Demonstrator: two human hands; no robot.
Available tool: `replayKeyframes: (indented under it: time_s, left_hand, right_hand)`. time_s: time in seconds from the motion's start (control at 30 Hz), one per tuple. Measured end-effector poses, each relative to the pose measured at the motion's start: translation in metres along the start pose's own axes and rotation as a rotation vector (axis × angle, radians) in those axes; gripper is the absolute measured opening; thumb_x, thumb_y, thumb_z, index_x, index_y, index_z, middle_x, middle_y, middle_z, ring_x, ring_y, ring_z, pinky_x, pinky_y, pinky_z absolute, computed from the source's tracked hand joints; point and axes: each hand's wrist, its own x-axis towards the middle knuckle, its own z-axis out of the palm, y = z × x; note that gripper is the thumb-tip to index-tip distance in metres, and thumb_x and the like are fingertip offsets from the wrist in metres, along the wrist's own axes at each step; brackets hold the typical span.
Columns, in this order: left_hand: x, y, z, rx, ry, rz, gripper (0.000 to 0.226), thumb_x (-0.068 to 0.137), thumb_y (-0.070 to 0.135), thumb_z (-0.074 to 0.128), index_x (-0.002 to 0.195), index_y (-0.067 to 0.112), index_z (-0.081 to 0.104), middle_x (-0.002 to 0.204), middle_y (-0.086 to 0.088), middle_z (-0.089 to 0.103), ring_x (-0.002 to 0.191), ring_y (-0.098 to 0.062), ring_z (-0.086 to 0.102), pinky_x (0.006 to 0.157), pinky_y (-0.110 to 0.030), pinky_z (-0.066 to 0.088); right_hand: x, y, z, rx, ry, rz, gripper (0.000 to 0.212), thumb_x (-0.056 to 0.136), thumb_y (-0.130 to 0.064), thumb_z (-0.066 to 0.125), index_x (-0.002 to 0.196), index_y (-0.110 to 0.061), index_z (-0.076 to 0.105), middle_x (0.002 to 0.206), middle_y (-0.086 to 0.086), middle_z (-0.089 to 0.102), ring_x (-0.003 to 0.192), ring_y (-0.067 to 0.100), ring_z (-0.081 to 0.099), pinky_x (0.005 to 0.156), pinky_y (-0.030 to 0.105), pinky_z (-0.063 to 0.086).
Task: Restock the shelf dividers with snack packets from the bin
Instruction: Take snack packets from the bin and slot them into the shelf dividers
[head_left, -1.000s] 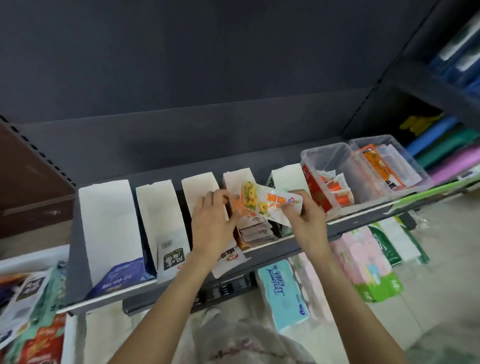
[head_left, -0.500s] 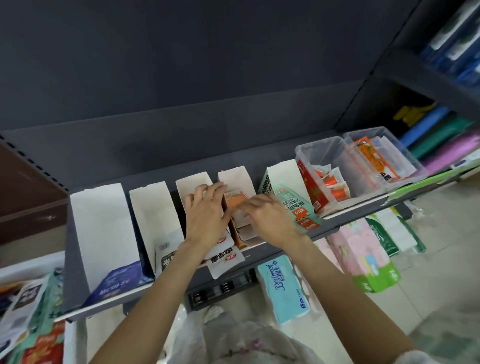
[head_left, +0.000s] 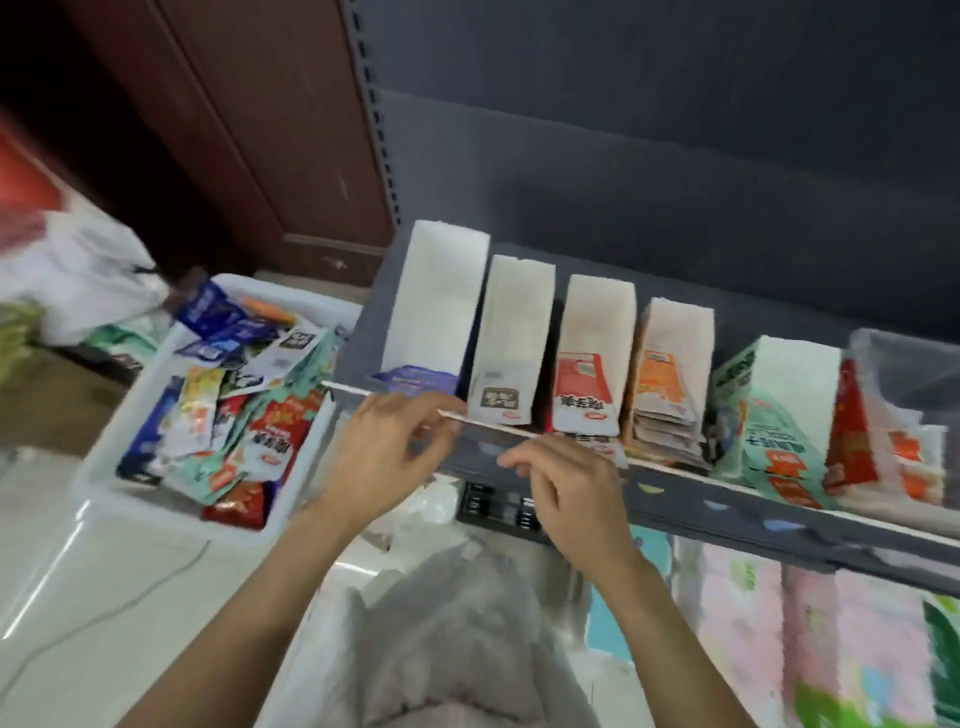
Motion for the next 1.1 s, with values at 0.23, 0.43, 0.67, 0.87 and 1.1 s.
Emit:
replayKeyframes:
  time_s: [0.23, 0.43, 0.67, 0.87, 1.1]
  left_hand:
    - [-0.089, -0.124, -0.071, 0.114, 0.006, -0.641, 0.022, 0.091, 0.028, 0.058, 0.111, 0.023, 0.065, 0.102, 0.003, 0.069, 0.081, -0.010, 0.060, 0.066, -0.024, 0.043]
    - [-0.106, -0.241, -0.096, -0.019, 0.188, -0.981, 0.053, 0.086, 0.027, 0.066, 0.133, 0.014, 0.046, 0.133, -0.010, 0.051, 0.113, -0.028, 0.055, 0.089, -0.043, 0.049]
    - [-0.080, -0.315, -0.093, 0.019, -0.027, -0.900, 0.072, 0.086, 0.043, 0.064, 0.145, 0.018, 0.032, 0.145, -0.008, 0.037, 0.129, -0.026, 0.038, 0.102, -0.043, 0.039]
    - [-0.051, -0.328, -0.070, 0.134, -0.256, -0.785, 0.100, 0.077, 0.065, 0.061, 0.150, 0.018, 0.014, 0.155, -0.009, 0.020, 0.141, -0.030, 0.017, 0.113, -0.044, 0.024]
    - [-0.042, -0.337, -0.062, 0.012, -0.364, -0.837, 0.111, 0.069, 0.051, 0.077, 0.151, 0.021, 0.010, 0.154, -0.010, 0.014, 0.139, -0.035, 0.016, 0.112, -0.049, 0.025]
  right_hand:
    - [0.033, -0.056, 0.119, 0.049, -0.485, -0.066, 0.030, 0.084, -0.010, 0.043, 0.099, -0.015, 0.069, 0.105, -0.004, 0.066, 0.095, 0.016, 0.062, 0.074, 0.025, 0.049]
    - [0.073, -0.090, 0.232, 0.049, -0.694, 0.076, 0.036, 0.093, -0.006, 0.047, 0.124, -0.017, 0.059, 0.129, -0.005, 0.054, 0.118, 0.013, 0.050, 0.098, 0.030, 0.044]
    - [0.105, -0.102, 0.333, -0.089, -0.750, 0.413, 0.046, 0.095, -0.023, 0.052, 0.139, -0.011, 0.041, 0.147, 0.005, 0.032, 0.138, 0.023, 0.028, 0.114, 0.038, 0.029]
    - [0.108, -0.114, 0.364, -0.124, -0.642, 0.645, 0.057, 0.092, -0.040, 0.054, 0.138, -0.010, 0.039, 0.149, 0.011, 0.030, 0.137, 0.027, 0.028, 0.111, 0.038, 0.027]
    - [0.102, -0.114, 0.376, -0.205, -0.757, 0.712, 0.093, 0.081, -0.045, 0.069, 0.149, -0.014, 0.014, 0.153, 0.011, 0.009, 0.137, 0.039, 0.024, 0.106, 0.047, 0.037]
